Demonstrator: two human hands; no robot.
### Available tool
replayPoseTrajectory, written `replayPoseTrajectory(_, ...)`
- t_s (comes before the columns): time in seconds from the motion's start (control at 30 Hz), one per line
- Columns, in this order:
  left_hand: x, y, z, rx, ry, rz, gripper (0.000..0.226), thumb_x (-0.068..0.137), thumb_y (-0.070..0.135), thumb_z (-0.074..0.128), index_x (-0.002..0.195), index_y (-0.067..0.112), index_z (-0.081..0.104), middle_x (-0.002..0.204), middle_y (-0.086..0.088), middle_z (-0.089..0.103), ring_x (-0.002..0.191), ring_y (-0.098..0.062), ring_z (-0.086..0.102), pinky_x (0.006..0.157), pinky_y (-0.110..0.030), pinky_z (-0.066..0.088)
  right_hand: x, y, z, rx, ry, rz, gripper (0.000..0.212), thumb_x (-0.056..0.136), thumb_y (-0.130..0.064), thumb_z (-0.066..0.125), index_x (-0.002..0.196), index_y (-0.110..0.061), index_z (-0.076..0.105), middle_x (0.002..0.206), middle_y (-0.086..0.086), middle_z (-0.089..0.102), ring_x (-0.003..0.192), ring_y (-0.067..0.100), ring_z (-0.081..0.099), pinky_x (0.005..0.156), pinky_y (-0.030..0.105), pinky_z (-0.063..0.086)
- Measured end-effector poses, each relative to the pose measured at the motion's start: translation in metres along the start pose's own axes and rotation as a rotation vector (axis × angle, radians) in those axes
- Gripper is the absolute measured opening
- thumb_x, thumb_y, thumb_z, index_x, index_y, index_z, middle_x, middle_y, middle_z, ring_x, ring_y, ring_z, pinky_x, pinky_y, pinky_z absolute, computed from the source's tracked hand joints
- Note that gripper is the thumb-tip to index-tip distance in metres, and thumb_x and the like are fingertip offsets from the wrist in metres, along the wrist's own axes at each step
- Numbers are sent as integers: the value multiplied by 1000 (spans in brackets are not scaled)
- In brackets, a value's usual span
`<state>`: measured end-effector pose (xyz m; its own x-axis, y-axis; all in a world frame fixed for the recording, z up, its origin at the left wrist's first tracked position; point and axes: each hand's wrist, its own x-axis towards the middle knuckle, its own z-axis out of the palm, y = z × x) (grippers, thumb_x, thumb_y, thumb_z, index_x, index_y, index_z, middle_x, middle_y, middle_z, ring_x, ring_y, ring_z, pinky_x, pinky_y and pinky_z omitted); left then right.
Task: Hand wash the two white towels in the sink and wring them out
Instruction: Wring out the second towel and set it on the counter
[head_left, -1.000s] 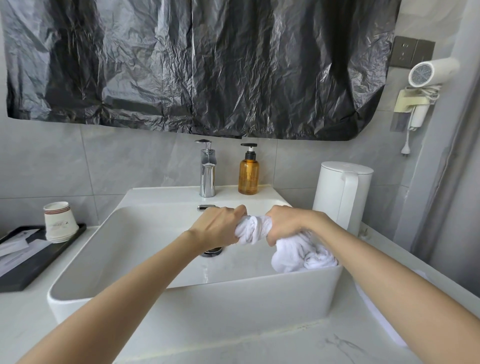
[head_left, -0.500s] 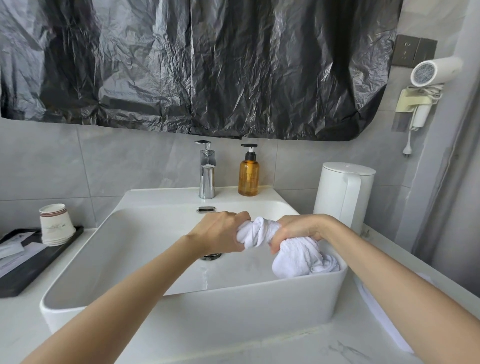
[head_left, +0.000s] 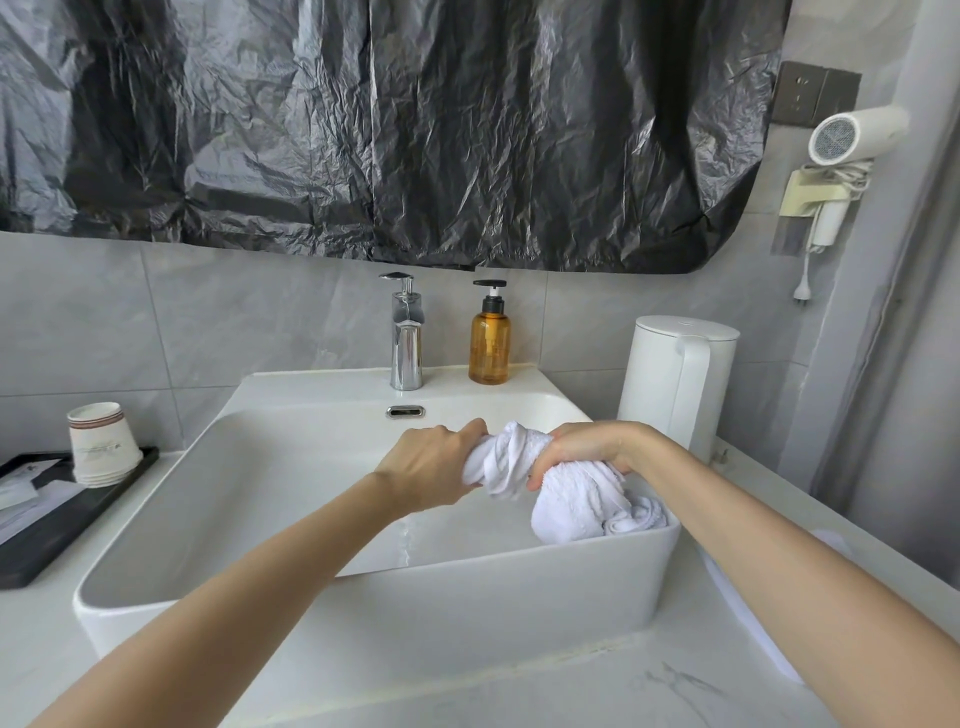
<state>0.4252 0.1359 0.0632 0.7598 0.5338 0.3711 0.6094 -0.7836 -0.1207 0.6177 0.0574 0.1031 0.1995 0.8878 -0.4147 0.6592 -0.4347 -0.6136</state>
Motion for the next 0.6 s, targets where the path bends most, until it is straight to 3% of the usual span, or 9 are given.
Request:
replayPoseTrajectory(0.23, 6, -4, 3, 236, 16, 106, 33, 97, 28, 42, 126, 13, 39, 95, -11, 68, 85, -37, 63, 60, -33, 30, -1, 1, -1, -17, 1, 26, 22, 78, -23, 75, 91, -13, 61, 66, -1, 64, 60, 15, 63, 55, 21, 45)
replayPoseTrajectory(0.33, 5, -8, 4, 248, 10, 118, 35, 95, 26, 43, 127, 13, 40, 94, -10, 68, 83, -37, 63, 59, -33, 31, 0, -1, 2, -45, 1, 27, 29, 76, -27, 77, 95, -12, 62, 72, 0, 65, 66, 17, 65, 58, 22, 46)
replayPoseTrajectory(0.4, 5, -10, 4, 234, 17, 111, 35, 95, 27, 43, 127, 14, 41, 92, -10, 68, 82, -36, 64, 58, -34, 31, 1, -3, 3, -72, 0, 0, 48, 67, -36, 81, 105, -14, 64, 88, 3, 71, 80, 19, 70, 67, 26, 50)
replayPoseTrajectory(0.5, 9, -10, -1, 105, 30, 57, 40, 93, 40, 52, 125, 18, 42, 93, -5, 69, 84, -31, 65, 58, -32, 34, -3, -5, -1, -46, 13, -81, 61, 61, -46, 85, 114, -23, 64, 108, 3, 72, 96, 18, 70, 80, 30, 54)
replayPoseTrajectory(0.6, 15, -16, -11, -256, -5, -48, 66, 76, 49, 73, 128, 28, 39, 107, 1, 64, 93, -26, 63, 68, -33, 44, -23, -14, -7, 9, 134, -196, 63, 72, -48, 81, 122, -20, 55, 120, 0, 63, 102, 13, 63, 78, 23, 51)
